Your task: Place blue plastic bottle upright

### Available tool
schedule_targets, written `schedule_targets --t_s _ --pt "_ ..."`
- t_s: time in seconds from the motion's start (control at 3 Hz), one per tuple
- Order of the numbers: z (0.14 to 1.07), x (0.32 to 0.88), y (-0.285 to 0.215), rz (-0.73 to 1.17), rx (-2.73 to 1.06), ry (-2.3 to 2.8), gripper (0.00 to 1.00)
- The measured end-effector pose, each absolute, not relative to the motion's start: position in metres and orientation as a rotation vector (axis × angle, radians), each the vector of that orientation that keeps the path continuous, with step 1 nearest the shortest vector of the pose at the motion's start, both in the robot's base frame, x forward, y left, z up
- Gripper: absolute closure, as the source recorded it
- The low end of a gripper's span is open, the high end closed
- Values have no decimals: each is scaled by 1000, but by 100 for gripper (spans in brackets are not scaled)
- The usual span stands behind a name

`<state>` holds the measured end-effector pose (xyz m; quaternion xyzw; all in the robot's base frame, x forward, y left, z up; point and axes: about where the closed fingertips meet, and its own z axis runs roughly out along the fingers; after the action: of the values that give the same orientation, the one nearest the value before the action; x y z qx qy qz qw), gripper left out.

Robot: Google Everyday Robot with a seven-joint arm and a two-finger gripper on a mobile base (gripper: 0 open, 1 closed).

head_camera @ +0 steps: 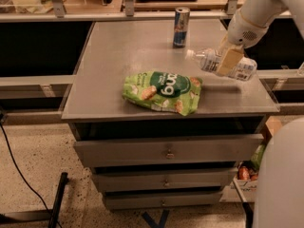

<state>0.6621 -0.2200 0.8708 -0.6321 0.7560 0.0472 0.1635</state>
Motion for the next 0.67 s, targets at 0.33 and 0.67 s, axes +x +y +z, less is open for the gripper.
schedule_targets --t_s 0.33,0.67 --pt "909 646 -211 307 -1699 2026 100" --pt "938 630 -211 500 -1567 1848 100"
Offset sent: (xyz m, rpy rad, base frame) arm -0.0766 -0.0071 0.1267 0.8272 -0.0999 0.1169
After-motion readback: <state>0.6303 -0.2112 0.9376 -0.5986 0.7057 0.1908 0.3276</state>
